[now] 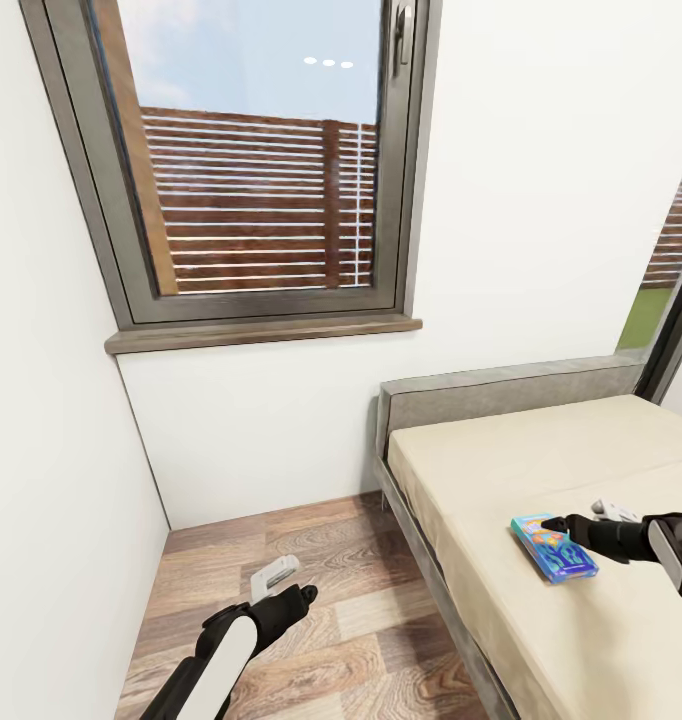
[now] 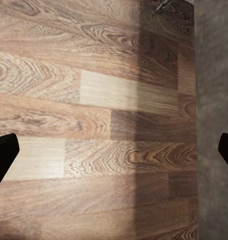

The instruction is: Put all the toys in the child's room - the three board games (two on the bed and one on the table), the two jigsaw puzzles on the table, and the tennis ball on the table - inside the toy box on the table in the child's room.

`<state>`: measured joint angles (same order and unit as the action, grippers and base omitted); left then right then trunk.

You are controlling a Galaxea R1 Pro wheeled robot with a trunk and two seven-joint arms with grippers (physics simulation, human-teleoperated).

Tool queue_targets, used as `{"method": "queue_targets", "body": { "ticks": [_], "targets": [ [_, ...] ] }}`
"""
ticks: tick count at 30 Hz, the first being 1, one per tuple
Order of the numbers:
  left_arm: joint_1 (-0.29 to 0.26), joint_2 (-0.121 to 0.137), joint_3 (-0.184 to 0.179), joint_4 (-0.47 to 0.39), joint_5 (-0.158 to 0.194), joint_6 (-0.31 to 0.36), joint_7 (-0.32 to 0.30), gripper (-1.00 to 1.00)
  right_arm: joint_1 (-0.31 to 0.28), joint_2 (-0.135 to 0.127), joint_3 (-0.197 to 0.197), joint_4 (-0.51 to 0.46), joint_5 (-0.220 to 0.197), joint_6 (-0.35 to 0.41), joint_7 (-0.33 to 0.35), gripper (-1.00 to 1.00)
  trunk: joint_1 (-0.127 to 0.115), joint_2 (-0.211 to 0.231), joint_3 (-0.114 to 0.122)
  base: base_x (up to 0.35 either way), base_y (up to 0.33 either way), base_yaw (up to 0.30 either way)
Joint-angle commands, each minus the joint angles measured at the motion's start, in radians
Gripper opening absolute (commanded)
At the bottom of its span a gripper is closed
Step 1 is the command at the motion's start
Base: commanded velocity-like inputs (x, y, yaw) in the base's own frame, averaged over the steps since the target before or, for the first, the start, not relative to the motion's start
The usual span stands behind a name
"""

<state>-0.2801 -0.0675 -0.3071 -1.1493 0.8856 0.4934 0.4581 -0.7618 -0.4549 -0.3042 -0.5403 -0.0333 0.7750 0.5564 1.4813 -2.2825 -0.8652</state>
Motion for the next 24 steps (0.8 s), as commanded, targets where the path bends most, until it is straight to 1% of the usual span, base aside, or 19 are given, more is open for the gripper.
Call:
{"method": "queue_targets", "body": {
  "ticks": [1,6,9,13,24],
  "targets": [
    [-0.001,0.000,-0.001,-0.001,0.010,0.001,0.010,1.00,-0.001,0.001,-0.003,0.000,-0.003,0.007,0.000,1.00,0.000,0.000,-0.001,0.000,0.000,0.000],
    [-0.001,0.000,-0.001,-0.001,0.011,0.001,0.010,1.00,-0.001,0.004,-0.001,0.004,0.002,0.007,-0.002,1.00,0.000,0.000,-0.001,0.000,0.000,0.000],
    [-0.001,0.000,-0.001,-0.001,0.011,0.001,0.010,1.00,-0.001,0.010,0.001,0.030,0.006,0.006,-0.002,1.00,0.000,0.000,-0.001,0.000,0.000,0.000],
    [-0.001,0.000,-0.001,-0.001,0.012,0.001,0.010,1.00,-0.001,0.011,0.002,0.040,0.004,0.003,0.000,1.00,0.000,0.000,-0.001,0.000,0.000,0.000],
    [-0.001,0.000,-0.001,0.000,0.010,0.001,0.010,1.00,0.002,0.016,0.007,0.034,0.003,0.000,0.008,1.00,0.000,0.000,-0.001,0.000,0.000,0.000]
  ]
}}
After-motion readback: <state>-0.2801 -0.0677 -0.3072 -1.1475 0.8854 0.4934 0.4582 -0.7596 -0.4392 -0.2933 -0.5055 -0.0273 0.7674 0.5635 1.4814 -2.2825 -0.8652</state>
